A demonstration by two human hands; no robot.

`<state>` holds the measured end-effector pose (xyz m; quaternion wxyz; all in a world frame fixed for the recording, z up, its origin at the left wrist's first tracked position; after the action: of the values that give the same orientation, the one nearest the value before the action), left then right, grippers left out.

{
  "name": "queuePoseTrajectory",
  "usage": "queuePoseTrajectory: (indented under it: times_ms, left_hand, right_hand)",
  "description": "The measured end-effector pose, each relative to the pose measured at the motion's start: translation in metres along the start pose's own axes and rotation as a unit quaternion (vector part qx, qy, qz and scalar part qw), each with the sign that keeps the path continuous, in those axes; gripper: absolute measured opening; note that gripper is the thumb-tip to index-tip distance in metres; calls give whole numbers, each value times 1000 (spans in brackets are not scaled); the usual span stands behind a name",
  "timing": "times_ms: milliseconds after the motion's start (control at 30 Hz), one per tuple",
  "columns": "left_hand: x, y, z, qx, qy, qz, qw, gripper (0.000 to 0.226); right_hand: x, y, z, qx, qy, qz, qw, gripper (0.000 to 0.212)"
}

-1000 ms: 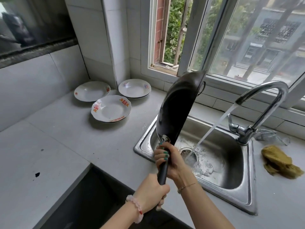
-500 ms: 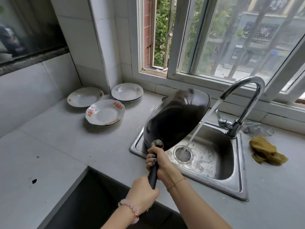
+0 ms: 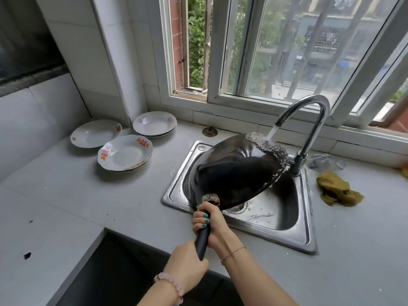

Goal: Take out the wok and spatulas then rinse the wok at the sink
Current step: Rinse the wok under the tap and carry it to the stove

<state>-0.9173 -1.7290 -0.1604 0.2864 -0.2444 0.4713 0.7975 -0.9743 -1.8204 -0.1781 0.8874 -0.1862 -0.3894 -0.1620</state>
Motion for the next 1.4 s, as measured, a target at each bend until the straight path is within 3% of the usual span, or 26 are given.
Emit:
queuePoseTrajectory:
  times_ms: [233, 367, 433, 500, 567, 600, 767, 1100, 1400]
  left_hand:
    - [12, 1, 0, -5, -14, 6, 1000, 21]
    - [16, -2, 2, -11, -86, 101, 991, 24]
    - [18, -2, 4, -45, -156, 262, 951, 25]
    - [20, 2, 6, -90, -214, 433, 871, 14]
    - [23, 7, 7, -130, -256, 518, 805, 9]
    - [25, 9, 6, -138, -263, 530, 794, 15]
    - [37, 13, 4, -118, -229, 507, 823, 16]
    - [48, 9, 2, -102, -201, 475, 851, 10]
    - [43, 6, 5, -82, -176, 403, 895, 6]
  right_hand:
    - [-8, -2, 5, 3, -17, -10, 1000, 44]
    - [-15, -1, 9, 8, -37, -30, 999, 39]
    - [-20, -3, 11, 5, -44, -38, 998, 39]
    - [-23, -6, 14, 5, -57, -48, 997, 40]
    - [-24, -10, 16, 2, -73, -58, 996, 39]
    - [-25, -12, 18, -3, -78, -62, 995, 38]
    - [-35, -9, 21, -34, -39, -51, 997, 33]
    - [-38, -11, 28, -62, 135, 76, 986, 33]
    - [-36, -8, 31, -61, 121, 3, 991, 40]
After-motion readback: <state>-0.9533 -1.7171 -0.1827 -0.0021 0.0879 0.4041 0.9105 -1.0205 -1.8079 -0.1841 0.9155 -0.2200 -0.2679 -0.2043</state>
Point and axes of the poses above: each hand's wrist, its own z-axis away from the middle knuckle, its own x-axis out of the palm, y = z × x, the point moved 2 cm from there along -z, towards the middle knuckle, and after that the axes turned 5 degrees about x, right-handed, at the moved point
